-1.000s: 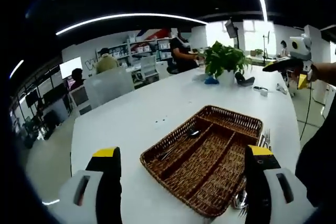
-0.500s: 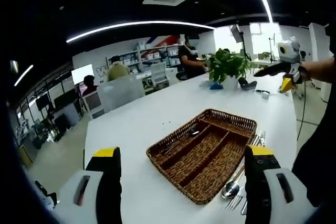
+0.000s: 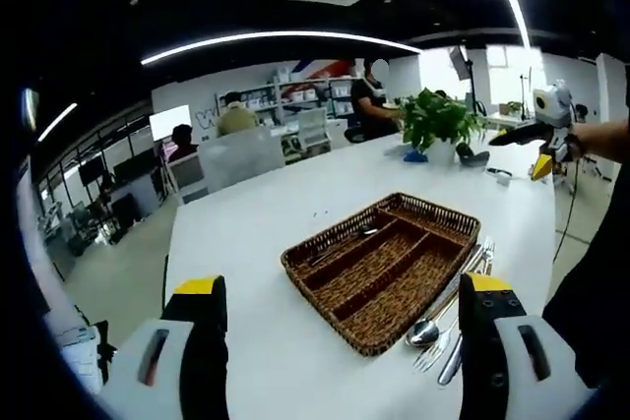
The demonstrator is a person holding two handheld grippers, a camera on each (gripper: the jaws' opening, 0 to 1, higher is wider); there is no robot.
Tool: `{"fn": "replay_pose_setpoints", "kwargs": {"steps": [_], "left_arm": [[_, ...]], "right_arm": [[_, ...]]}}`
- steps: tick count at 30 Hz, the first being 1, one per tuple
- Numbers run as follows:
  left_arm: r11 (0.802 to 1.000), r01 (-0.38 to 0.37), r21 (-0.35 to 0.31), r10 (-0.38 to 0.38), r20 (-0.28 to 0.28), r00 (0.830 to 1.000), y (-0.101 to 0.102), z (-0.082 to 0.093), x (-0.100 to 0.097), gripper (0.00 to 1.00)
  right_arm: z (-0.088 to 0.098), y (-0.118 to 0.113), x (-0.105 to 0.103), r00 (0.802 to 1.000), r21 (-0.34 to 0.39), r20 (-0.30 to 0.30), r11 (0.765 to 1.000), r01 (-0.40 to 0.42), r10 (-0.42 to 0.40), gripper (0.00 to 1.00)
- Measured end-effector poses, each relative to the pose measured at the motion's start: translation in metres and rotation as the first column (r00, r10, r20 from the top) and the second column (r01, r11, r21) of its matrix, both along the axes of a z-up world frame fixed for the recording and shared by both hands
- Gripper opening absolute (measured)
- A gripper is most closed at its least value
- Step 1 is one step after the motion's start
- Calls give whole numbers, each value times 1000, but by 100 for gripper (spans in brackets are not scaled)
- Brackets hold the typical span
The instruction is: Arrange the knives, forks, and spoons in their matching storage slots by inserting each utensil handle-first until every utensil is classified and aligned in the correct compartment
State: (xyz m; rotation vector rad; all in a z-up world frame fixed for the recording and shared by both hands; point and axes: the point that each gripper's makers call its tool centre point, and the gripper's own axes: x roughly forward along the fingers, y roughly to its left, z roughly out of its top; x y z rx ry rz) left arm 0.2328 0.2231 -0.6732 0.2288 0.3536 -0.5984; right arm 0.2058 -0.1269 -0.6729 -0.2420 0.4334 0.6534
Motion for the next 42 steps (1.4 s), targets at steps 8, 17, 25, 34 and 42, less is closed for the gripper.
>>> {"fn": "replay_pose_setpoints", "kwargs": {"steps": [8, 17, 25, 34, 42], "left_arm": [[1000, -15, 8, 15, -29, 999, 10, -1, -6, 99], [1000, -28, -8, 28, -25, 999, 13, 6, -5, 99], [1000, -21, 2, 21, -23, 1000, 11, 6, -5, 99], [1000, -11, 12, 12, -30, 999, 12, 4, -7, 99], [1000, -7, 20, 7, -23, 1000, 11, 6, -6, 99]], "right_arm": [[1, -7, 8, 997, 3, -2, 997, 80, -80, 100], [1, -15, 16, 991, 9, -1, 991, 135, -135, 100], [-2, -13, 16, 993, -13, -6, 993, 116, -116, 100], [-4, -9, 17, 995, -4, -4, 995, 97, -97, 100], [-3, -4, 19, 997, -9, 22, 997, 72, -72, 100]]}}
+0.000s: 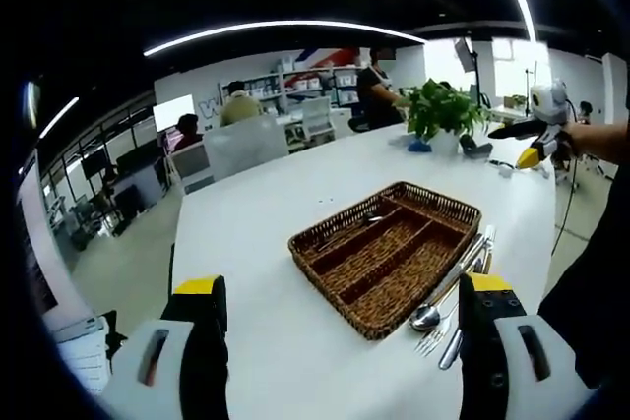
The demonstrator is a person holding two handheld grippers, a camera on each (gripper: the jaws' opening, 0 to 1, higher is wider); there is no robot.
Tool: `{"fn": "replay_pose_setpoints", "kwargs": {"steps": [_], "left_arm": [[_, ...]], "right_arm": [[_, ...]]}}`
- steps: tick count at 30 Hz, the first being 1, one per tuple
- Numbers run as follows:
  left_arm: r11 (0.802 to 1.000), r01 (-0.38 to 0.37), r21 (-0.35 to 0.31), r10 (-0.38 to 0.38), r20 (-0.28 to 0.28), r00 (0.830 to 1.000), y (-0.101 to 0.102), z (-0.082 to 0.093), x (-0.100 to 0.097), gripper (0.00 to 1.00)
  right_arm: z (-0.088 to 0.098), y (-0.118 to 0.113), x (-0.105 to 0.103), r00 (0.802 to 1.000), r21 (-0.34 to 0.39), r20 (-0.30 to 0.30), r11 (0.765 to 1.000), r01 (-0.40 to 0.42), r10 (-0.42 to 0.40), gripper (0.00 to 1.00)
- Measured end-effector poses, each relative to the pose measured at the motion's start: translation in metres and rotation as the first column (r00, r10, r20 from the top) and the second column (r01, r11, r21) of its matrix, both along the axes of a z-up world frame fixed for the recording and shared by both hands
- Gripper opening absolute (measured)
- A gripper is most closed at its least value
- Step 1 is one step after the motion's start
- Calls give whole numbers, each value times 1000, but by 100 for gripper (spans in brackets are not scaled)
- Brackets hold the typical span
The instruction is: Arrange the knives, forks, and spoons in their matching storage slots by inserting each utensil handle-first until every utensil is classified and aligned in the correct compartment
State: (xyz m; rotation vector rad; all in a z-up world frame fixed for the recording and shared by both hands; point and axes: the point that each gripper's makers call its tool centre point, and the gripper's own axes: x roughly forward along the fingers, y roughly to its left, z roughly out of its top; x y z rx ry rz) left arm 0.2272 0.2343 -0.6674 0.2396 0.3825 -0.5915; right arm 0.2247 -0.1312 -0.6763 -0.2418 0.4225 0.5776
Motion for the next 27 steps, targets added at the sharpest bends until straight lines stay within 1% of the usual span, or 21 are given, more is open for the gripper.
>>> {"fn": "replay_pose_setpoints", "kwargs": {"steps": [3, 11, 12, 14, 16, 22, 23, 24, 25, 26, 27], "left_arm": [[1000, 1, 1, -1, -1, 1000, 0, 0, 0, 99], [1000, 2, 8, -2, -2, 1000, 2, -2, 0, 99], [1000, 3, 8, -3, -1, 1000, 2, -1, 0, 99], [1000, 8, 7, -8, 4, 1000, 1, 1, 0, 99], [1000, 7, 11, -7, 7, 1000, 2, 1, -1, 99], [1000, 7, 22, -7, 3, 1000, 4, 0, -7, 99], [1000, 5, 21, -5, 4, 1000, 4, 0, -8, 99], [1000, 3, 18, -3, 3, 1000, 4, 0, -8, 99], [1000, 2, 17, -2, 3, 1000, 4, 0, -9, 99], [1000, 2, 17, -2, 2, 1000, 5, 0, -9, 99], [1000, 2, 17, -2, -1, 1000, 4, -1, -10, 99]], "right_arm": [[-2, 5, -1, 1000, 3, -4, 1000, -14, 14, 100], [-4, 7, 0, 1000, 1, -4, 1000, -29, 29, 100], [0, 12, -1, 998, 23, 22, 998, -55, 55, 100], [0, 15, -2, 997, 36, 32, 997, -73, 72, 100], [-6, 18, -3, 995, 20, 22, 995, -93, 93, 100], [-20, 31, -10, 988, 14, 5, 988, -153, 152, 99], [-25, 33, -12, 985, 3, 7, 985, -170, 170, 99], [-30, 33, -12, 982, -31, 26, 982, -188, 189, 99], [-38, 31, -13, 979, -72, 32, 978, -196, 199, 99], [-45, 33, -16, 978, -80, 14, 975, -207, 209, 97], [-52, 35, -20, 976, -72, -10, 973, -219, 219, 96]]}}
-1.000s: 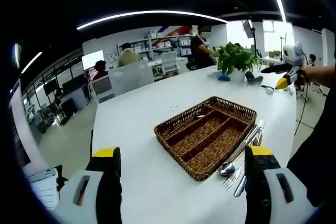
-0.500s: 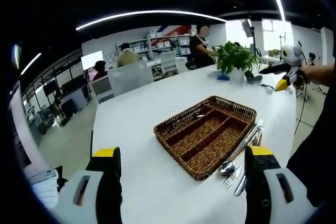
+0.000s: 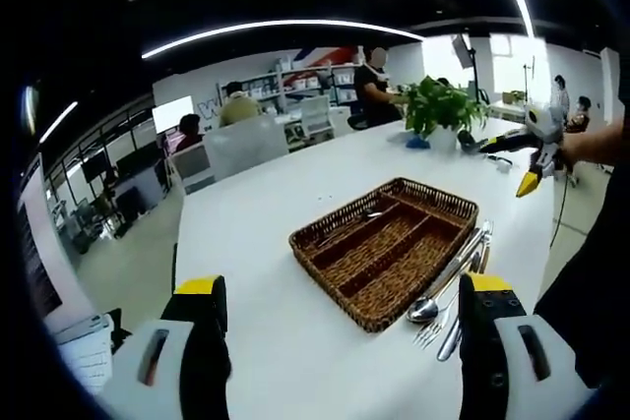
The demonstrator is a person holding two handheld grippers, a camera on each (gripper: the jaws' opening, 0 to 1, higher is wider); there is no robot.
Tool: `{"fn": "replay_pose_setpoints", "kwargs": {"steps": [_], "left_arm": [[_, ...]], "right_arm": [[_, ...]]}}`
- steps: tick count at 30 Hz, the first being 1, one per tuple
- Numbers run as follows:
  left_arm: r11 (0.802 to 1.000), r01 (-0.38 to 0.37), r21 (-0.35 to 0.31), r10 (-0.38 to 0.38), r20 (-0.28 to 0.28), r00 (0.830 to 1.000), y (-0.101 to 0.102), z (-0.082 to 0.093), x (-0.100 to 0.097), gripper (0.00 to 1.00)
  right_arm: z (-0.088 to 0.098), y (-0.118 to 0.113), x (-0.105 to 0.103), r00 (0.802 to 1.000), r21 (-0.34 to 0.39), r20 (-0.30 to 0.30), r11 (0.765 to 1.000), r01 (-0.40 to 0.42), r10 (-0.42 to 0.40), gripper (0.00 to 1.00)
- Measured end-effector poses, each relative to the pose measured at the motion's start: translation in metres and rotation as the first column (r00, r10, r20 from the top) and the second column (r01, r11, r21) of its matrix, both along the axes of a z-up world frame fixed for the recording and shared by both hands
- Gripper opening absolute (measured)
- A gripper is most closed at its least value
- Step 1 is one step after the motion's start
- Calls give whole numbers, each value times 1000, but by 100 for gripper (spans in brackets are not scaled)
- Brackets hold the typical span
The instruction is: Arrange the knives, forks, and spoons in their matching storage slots by inserting each utensil handle-first until every utensil is classified and aligned in the correct compartment
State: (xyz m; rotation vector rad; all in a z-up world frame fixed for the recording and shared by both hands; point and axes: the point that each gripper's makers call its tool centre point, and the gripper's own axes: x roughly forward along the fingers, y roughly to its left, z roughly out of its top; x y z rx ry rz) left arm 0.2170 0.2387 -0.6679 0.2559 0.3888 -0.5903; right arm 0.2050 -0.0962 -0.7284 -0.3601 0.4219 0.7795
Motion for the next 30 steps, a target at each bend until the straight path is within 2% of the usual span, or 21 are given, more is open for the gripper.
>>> {"fn": "replay_pose_setpoints", "kwargs": {"steps": [1, 4, 9, 14, 19, 22, 25, 26, 30], "left_arm": [[1000, 1, 0, -1, -4, 1000, 0, -1, -1, 99], [1000, 1, 3, -1, -1, 1000, 0, 0, -3, 99], [1000, 1, 11, -1, 0, 1000, 0, 1, -6, 99], [1000, 2, 1, -2, -4, 1000, -1, -1, -8, 99], [1000, 3, 3, -3, -6, 1000, -2, -3, -10, 99], [1000, -1, 0, 1, -4, 1000, -1, -2, -9, 99], [1000, -7, 0, 7, -3, 1000, 1, -1, -9, 99], [1000, -10, -1, 10, -2, 1000, 1, -1, -8, 99], [1000, -18, -3, 18, 2, 1000, 4, 0, -10, 99]], "right_arm": [[-8, 4, -4, 1000, -10, -16, 1000, -14, 13, 95], [-16, 10, -8, 999, -14, -34, 999, -29, 29, 94], [-17, 13, -7, 1000, 8, -27, 1000, -16, 16, 91], [-32, 17, -10, 997, -10, -56, 999, -45, 44, 85], [-39, 23, -13, 995, 4, -82, 998, -56, 56, 78], [-55, 24, -15, 989, 8, -136, 999, -50, 50, 75], [-71, 27, -20, 984, -5, -160, 997, -77, 75, 71], [-80, 29, -25, 978, -15, -188, 996, -94, 89, 70], [-91, 36, -32, 970, -11, -215, 993, -120, 115, 60]]}}
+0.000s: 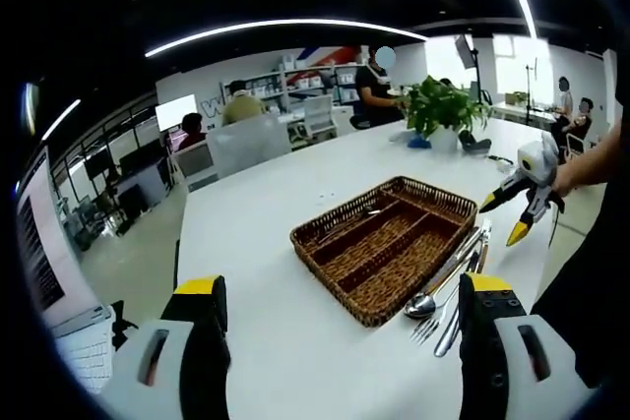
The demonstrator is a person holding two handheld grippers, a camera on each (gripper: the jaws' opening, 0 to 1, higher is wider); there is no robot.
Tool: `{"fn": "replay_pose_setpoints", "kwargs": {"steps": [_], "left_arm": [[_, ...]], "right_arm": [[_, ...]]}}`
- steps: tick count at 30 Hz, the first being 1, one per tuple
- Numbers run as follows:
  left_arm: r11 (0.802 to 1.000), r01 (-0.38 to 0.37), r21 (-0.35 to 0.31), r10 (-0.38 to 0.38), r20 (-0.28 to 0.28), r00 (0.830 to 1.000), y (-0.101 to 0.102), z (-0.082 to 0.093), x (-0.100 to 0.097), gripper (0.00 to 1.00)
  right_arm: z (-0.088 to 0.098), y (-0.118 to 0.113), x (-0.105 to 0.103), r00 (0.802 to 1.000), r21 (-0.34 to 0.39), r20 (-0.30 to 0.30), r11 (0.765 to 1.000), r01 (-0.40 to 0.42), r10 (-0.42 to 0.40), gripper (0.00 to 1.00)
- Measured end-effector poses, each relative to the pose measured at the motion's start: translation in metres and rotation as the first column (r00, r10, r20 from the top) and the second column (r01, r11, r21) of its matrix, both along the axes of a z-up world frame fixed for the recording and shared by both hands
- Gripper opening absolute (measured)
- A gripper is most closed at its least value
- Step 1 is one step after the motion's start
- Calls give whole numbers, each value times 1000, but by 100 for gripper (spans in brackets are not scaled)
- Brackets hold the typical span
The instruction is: Arrange the knives, forks, and spoons in their matching storage slots by inserting each utensil handle-first until every utensil is classified and aligned in the correct compartment
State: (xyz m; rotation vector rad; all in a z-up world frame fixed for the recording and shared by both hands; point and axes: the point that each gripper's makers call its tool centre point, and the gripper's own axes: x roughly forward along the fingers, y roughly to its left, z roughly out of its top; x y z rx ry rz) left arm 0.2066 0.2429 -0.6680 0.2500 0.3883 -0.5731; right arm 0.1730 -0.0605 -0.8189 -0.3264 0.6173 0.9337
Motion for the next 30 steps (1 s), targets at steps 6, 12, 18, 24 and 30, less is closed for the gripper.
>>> {"fn": "replay_pose_setpoints", "kwargs": {"steps": [6, 12, 18, 24, 30], "left_arm": [[1000, -10, 0, 10, -10, 1000, 3, -4, -3, 99], [1000, -13, -3, 13, -12, 1000, 3, -5, -5, 99], [1000, -20, -3, 20, -14, 1000, 6, -7, -6, 99], [1000, -22, 2, 22, -10, 1000, 6, -7, -4, 98], [1000, -18, 15, 18, -13, 1000, 4, -8, -4, 97]], "right_arm": [[-20, 11, -13, 996, -9, -71, 999, -49, 48, 52], [-33, 11, -18, 992, 2, -122, 999, -36, 36, 53], [-41, 13, -22, 991, -18, -117, 998, -63, 61, 59], [-38, 12, -22, 993, -20, -103, 998, -57, 54, 53], [-35, 9, -23, 993, -9, -109, 999, -44, 42, 47]]}}
